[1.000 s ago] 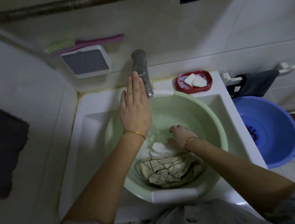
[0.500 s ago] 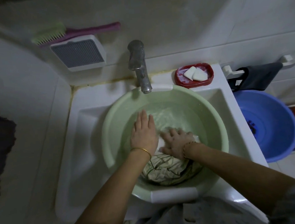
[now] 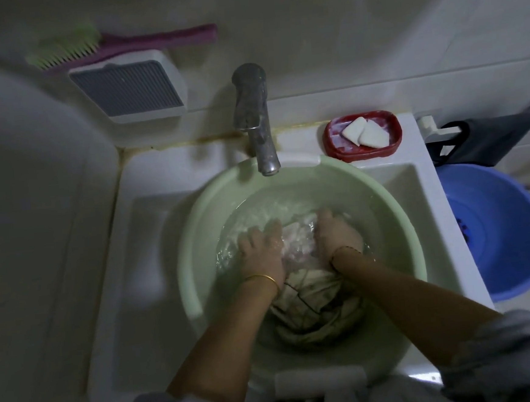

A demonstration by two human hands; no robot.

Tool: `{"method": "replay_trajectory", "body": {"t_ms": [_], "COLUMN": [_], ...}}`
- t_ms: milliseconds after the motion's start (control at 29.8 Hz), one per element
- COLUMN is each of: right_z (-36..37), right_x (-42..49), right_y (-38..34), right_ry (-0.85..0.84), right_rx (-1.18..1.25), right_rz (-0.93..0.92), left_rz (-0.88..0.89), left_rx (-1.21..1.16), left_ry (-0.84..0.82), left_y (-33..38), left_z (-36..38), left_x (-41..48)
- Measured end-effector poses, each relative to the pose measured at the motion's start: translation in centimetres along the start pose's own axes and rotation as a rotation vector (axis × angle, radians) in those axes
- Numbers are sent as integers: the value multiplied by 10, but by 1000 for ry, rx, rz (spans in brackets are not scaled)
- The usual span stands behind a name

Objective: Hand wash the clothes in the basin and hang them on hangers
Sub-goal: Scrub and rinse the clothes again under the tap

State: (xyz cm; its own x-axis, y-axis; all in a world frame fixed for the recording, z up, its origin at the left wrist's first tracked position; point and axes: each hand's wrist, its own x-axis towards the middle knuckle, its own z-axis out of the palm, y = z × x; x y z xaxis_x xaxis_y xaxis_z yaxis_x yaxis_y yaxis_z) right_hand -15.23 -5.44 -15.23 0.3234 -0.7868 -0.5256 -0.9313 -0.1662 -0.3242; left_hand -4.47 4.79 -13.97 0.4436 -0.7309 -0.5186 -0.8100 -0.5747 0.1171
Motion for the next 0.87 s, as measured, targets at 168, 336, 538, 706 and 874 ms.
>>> {"method": "replay_trajectory", "body": {"t_ms": [168, 336, 538, 706, 874], "right_z": [-5, -5, 18, 1, -17], "right_x": [-16, -31, -2, -12, -54], "right_y": [4, 5, 3, -16, -37], "right_ry": [74, -86, -200, 24, 112], "right_rx": [279, -382, -352, 336, 751], "right_rz": [-168, -201, -118, -16, -166], "left_rz": [-2, 102, 46, -289, -437], "left_rx": [-306, -115, -211, -1439, -1824], "left_ry": [150, 76, 38, -56, -198], "left_y": [3, 7, 11, 23, 23], "left_z": [-10, 0, 8, -9, -28], "left_x": [8, 9, 21, 31, 30]}}
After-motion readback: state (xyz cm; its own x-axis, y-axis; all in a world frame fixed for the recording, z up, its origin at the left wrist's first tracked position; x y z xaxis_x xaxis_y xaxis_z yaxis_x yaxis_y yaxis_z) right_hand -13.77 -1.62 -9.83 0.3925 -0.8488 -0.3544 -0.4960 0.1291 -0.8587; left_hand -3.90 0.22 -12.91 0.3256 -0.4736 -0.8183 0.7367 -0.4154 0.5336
